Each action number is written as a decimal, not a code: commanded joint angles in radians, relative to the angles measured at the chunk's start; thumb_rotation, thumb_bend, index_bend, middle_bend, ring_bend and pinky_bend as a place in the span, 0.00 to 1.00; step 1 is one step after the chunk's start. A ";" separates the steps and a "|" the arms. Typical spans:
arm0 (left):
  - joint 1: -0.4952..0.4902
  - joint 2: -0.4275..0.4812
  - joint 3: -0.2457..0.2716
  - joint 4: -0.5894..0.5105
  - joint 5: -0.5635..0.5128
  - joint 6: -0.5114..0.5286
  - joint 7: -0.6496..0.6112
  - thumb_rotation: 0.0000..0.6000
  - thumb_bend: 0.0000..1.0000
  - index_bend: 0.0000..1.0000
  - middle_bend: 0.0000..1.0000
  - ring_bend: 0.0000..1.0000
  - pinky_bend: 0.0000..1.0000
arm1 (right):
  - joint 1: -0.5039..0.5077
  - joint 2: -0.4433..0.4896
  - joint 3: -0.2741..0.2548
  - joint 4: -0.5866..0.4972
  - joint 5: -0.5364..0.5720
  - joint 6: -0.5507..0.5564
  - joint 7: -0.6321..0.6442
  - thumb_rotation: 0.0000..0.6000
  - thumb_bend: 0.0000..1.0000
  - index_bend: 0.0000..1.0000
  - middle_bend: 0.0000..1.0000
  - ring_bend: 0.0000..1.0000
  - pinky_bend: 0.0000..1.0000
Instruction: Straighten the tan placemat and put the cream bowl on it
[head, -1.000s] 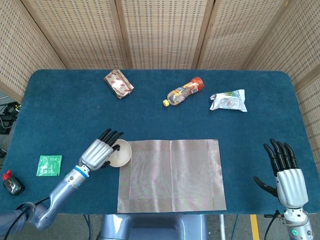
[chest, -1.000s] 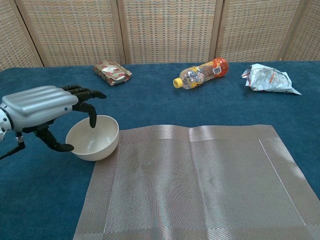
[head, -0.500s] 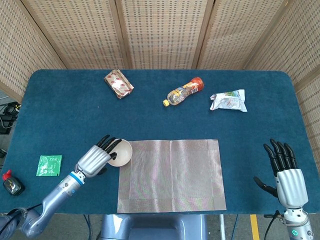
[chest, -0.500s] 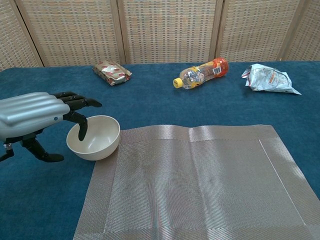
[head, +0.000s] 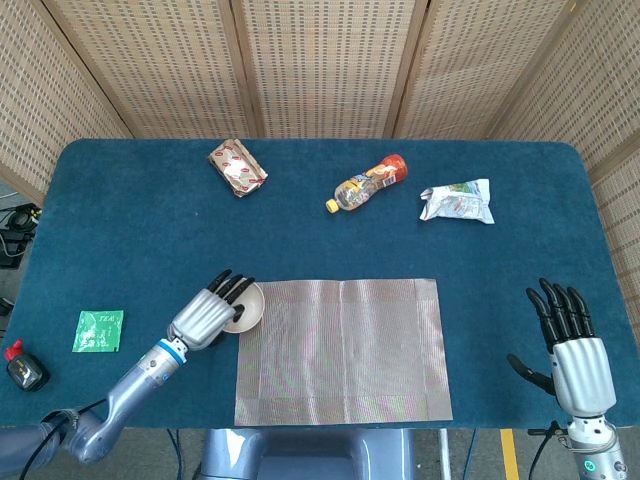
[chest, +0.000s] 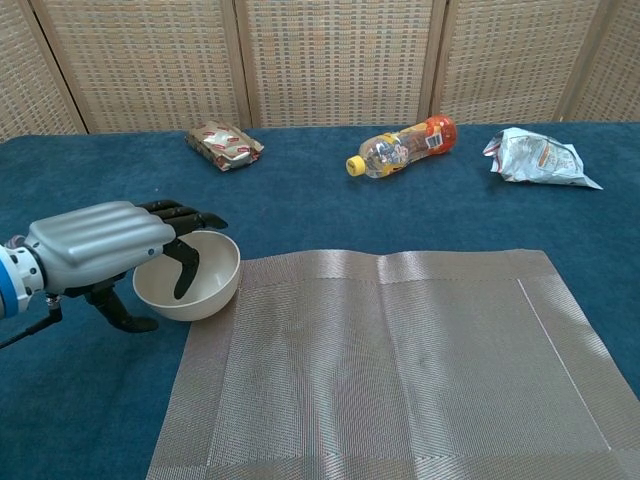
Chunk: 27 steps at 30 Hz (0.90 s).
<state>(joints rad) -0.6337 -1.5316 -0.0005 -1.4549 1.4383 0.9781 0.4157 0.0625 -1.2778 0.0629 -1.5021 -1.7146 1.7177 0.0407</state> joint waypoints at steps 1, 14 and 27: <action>-0.002 -0.024 -0.001 0.021 -0.004 -0.001 0.016 1.00 0.26 0.60 0.00 0.00 0.00 | 0.000 0.001 0.000 -0.001 -0.001 0.001 0.000 1.00 0.24 0.07 0.00 0.00 0.00; 0.011 -0.056 0.004 0.046 0.013 0.033 0.013 1.00 0.44 0.68 0.00 0.00 0.00 | -0.004 0.005 -0.003 -0.006 -0.010 0.012 0.005 1.00 0.24 0.07 0.00 0.00 0.00; -0.014 -0.046 -0.019 -0.044 0.042 0.045 0.052 1.00 0.44 0.68 0.00 0.00 0.00 | -0.005 0.008 -0.001 -0.009 -0.010 0.015 0.010 1.00 0.24 0.07 0.00 0.00 0.00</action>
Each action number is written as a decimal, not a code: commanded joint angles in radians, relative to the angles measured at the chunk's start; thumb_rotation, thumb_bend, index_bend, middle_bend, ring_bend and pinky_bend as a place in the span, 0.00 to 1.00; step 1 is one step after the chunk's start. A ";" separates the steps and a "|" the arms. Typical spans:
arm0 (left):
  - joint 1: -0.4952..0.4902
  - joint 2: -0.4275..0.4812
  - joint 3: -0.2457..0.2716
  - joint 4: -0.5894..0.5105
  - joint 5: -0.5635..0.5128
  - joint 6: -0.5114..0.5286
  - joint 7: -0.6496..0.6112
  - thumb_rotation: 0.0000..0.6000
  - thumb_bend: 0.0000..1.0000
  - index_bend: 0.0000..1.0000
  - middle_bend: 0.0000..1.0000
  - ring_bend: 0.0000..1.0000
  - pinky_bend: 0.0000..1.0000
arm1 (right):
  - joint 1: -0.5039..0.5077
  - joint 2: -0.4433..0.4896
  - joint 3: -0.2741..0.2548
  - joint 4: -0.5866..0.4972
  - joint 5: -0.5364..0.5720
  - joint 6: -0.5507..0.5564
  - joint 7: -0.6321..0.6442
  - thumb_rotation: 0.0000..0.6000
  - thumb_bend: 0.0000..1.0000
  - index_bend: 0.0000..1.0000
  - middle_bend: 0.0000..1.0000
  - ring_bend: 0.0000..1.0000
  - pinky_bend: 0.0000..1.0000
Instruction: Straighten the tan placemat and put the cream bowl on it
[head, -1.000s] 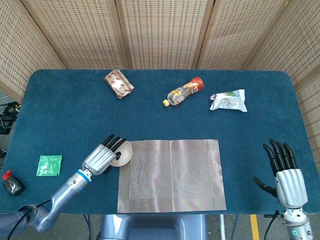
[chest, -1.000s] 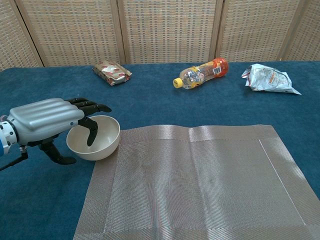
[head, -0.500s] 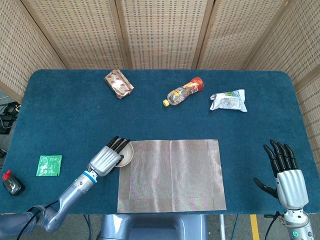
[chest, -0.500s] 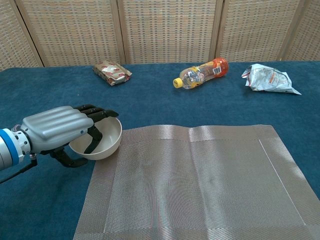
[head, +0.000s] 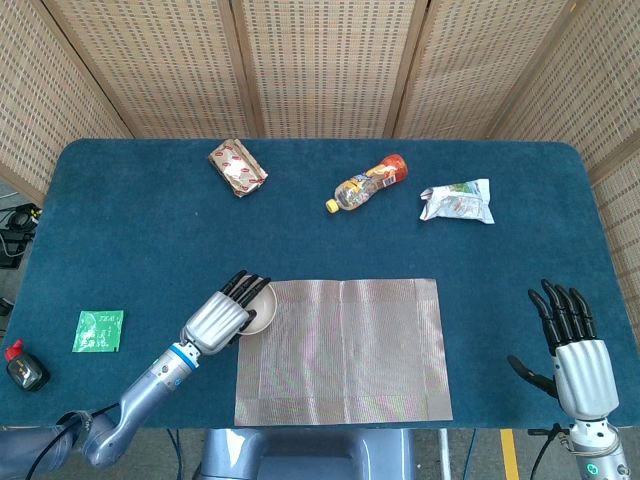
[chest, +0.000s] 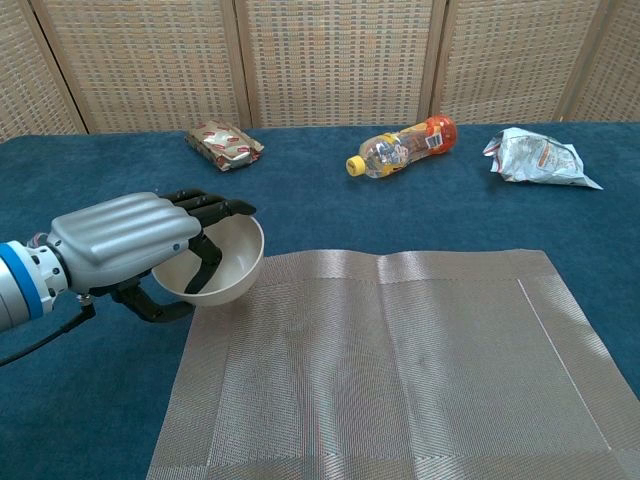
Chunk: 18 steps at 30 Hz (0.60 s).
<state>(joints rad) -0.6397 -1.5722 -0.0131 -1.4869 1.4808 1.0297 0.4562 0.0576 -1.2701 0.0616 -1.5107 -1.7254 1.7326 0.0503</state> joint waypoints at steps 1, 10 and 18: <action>-0.015 -0.012 -0.010 -0.021 -0.001 -0.014 0.018 1.00 0.44 0.68 0.00 0.00 0.00 | 0.000 0.001 0.001 0.000 0.002 -0.001 0.002 1.00 0.24 0.07 0.00 0.00 0.00; -0.070 -0.126 -0.041 -0.048 -0.041 -0.081 0.087 1.00 0.44 0.67 0.00 0.00 0.00 | 0.003 0.006 0.008 0.004 0.021 -0.010 0.022 1.00 0.24 0.07 0.00 0.00 0.00; -0.107 -0.226 -0.065 -0.030 -0.087 -0.111 0.166 1.00 0.44 0.67 0.00 0.00 0.00 | 0.002 0.012 0.013 0.007 0.031 -0.011 0.043 1.00 0.24 0.07 0.00 0.00 0.00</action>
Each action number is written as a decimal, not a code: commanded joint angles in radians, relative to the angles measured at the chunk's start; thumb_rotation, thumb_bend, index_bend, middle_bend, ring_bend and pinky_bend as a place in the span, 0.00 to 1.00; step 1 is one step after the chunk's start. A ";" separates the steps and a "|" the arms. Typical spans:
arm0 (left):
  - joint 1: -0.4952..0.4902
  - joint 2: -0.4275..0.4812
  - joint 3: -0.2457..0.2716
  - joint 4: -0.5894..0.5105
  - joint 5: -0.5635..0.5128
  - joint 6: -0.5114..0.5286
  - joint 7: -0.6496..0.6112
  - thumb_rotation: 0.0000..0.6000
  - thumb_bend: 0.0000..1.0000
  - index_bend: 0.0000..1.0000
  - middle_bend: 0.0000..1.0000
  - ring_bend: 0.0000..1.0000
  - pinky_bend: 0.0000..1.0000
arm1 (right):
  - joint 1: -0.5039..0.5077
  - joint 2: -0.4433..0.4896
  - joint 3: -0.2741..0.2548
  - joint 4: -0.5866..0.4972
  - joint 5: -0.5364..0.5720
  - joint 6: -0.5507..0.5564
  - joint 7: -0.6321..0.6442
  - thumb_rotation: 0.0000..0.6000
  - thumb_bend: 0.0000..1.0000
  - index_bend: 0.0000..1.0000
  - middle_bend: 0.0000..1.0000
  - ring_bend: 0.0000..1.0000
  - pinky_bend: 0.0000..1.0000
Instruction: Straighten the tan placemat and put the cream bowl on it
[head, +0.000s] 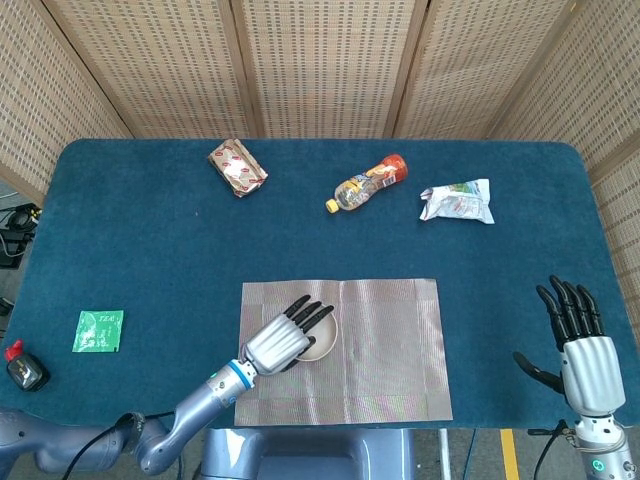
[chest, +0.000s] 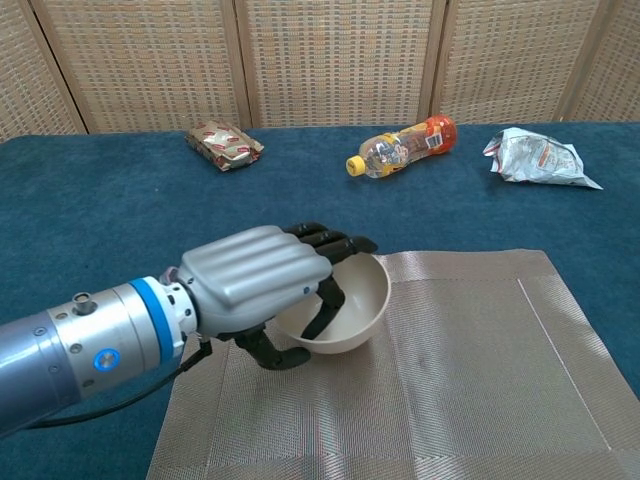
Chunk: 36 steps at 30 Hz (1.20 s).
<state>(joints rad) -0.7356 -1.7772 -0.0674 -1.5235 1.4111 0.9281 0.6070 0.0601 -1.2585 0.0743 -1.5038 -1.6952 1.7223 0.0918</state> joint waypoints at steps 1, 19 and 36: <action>-0.016 -0.030 -0.014 0.008 -0.025 -0.013 0.022 1.00 0.44 0.66 0.00 0.00 0.00 | 0.000 0.001 0.001 0.001 0.002 0.000 0.003 1.00 0.24 0.07 0.00 0.00 0.00; -0.028 -0.007 0.011 -0.015 -0.093 -0.023 0.094 1.00 0.34 0.25 0.00 0.00 0.00 | -0.003 -0.001 -0.003 -0.003 -0.010 0.007 -0.008 1.00 0.24 0.07 0.00 0.00 0.00; 0.050 0.155 0.085 -0.117 0.015 0.102 -0.036 1.00 0.34 0.18 0.00 0.00 0.00 | -0.004 -0.005 -0.008 -0.006 -0.021 0.009 -0.030 1.00 0.24 0.07 0.00 0.00 0.00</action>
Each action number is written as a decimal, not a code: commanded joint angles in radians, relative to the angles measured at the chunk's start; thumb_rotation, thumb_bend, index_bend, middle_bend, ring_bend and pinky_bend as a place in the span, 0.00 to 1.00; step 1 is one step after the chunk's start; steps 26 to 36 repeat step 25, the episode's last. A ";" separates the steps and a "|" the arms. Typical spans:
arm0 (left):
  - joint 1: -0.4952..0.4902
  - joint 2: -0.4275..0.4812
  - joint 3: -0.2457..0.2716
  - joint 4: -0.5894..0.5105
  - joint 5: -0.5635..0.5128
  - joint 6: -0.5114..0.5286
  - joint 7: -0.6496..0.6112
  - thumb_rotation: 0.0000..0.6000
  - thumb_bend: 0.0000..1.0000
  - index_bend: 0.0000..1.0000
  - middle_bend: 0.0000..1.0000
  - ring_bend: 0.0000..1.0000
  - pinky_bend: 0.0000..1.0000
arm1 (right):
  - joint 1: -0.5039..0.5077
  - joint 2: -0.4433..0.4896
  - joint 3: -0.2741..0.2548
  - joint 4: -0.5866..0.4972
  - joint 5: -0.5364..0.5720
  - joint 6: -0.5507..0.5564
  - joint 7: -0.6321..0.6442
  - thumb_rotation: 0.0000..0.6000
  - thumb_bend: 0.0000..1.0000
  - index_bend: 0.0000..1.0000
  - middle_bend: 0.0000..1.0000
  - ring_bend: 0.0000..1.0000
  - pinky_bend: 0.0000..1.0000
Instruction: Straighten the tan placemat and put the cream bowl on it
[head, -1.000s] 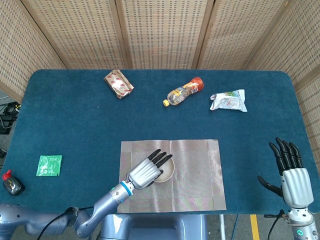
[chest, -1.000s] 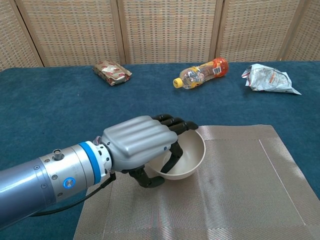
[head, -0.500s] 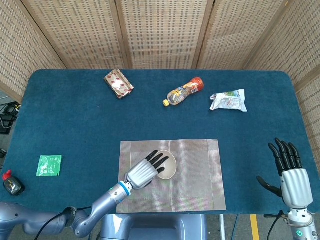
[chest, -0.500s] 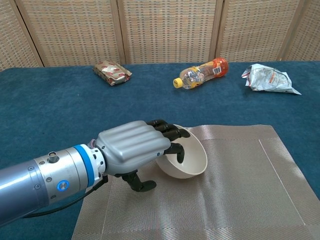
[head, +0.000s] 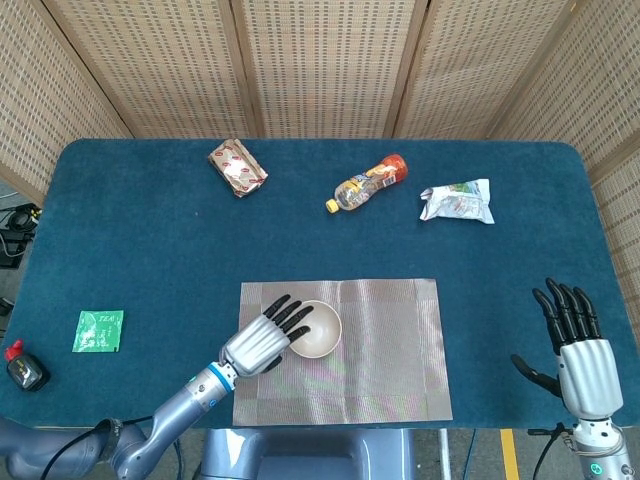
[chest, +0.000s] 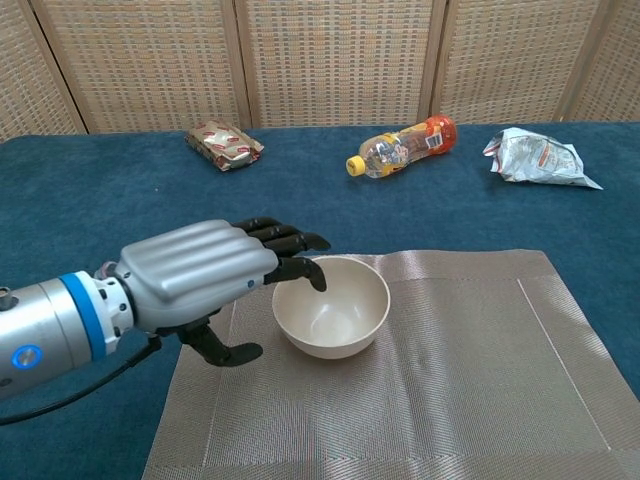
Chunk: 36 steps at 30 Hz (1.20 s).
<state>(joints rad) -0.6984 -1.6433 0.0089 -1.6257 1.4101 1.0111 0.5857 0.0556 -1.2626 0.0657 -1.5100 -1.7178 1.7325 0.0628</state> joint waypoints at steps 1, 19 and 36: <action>0.018 0.031 0.010 -0.021 0.022 0.029 -0.021 1.00 0.34 0.18 0.00 0.00 0.00 | 0.000 -0.001 0.001 0.000 0.003 -0.001 -0.002 1.00 0.24 0.07 0.00 0.00 0.00; 0.327 0.321 0.164 -0.114 0.113 0.428 -0.138 1.00 0.13 0.00 0.00 0.00 0.00 | 0.018 0.005 -0.030 -0.023 0.024 -0.104 -0.059 1.00 0.24 0.05 0.00 0.00 0.00; 0.424 0.358 0.197 -0.086 0.128 0.533 -0.157 1.00 0.13 0.00 0.00 0.00 0.00 | 0.029 -0.005 -0.041 -0.015 0.029 -0.144 -0.093 1.00 0.24 0.03 0.00 0.00 0.00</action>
